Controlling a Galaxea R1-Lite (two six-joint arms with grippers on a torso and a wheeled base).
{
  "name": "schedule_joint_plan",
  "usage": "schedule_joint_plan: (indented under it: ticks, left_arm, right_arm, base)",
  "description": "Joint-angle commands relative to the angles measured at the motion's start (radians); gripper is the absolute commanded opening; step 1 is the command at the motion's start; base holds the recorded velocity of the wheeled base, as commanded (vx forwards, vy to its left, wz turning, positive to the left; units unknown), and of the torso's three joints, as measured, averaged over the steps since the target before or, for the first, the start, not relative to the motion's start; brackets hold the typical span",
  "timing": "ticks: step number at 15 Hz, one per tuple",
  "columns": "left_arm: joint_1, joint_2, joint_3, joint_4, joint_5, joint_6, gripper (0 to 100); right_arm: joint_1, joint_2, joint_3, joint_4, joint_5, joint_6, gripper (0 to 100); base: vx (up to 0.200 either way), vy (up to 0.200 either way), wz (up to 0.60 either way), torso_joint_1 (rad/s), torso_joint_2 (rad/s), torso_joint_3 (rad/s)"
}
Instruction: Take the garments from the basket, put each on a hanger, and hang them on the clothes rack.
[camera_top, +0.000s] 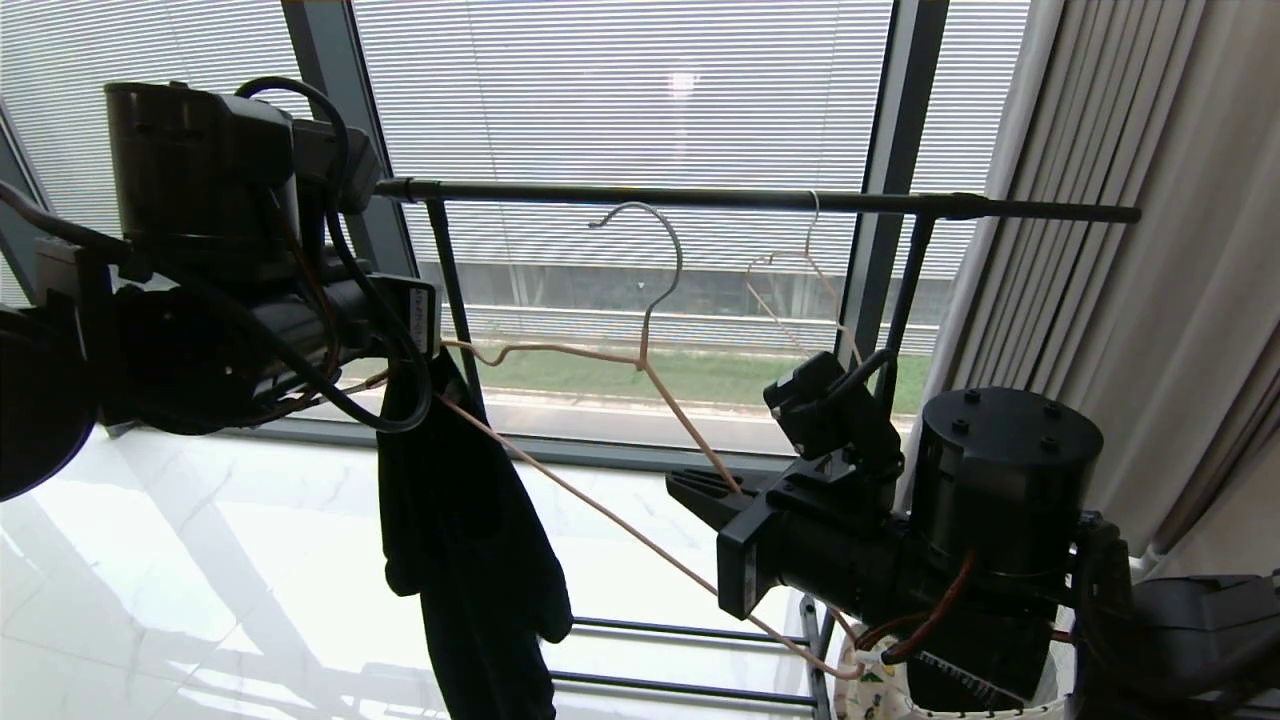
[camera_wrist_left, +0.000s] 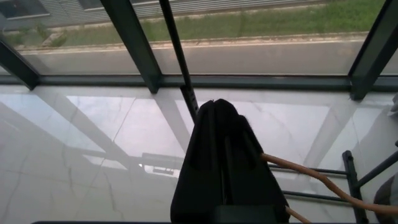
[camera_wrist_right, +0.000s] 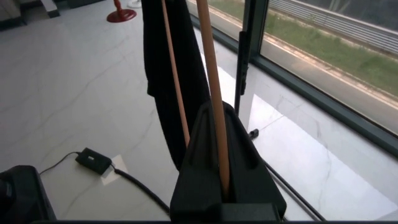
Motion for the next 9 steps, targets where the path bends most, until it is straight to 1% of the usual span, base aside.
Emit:
schedule_joint_plan:
  ticks: [1,5,9]
  left_arm:
    - [0.004,0.0,-0.004,-0.001,0.0,0.0,0]
    - [-0.002,0.001,-0.015,-0.001,0.0,-0.003,0]
    - [-0.024,-0.004,-0.012,-0.001,0.001,-0.006,0]
  right_arm:
    - [0.003,-0.021,0.026,0.0,0.011,0.0,0]
    - [0.004,-0.016,0.026,0.0,0.022,0.0,0]
    - [0.001,0.032,-0.028,-0.002,0.016,0.002,0]
  base:
    - [0.0,0.0,0.0,0.0,0.0,0.0]
    - [0.0,0.0,0.0,0.0,0.0,0.0]
    - [0.0,0.0,0.0,0.0,0.0,0.0]
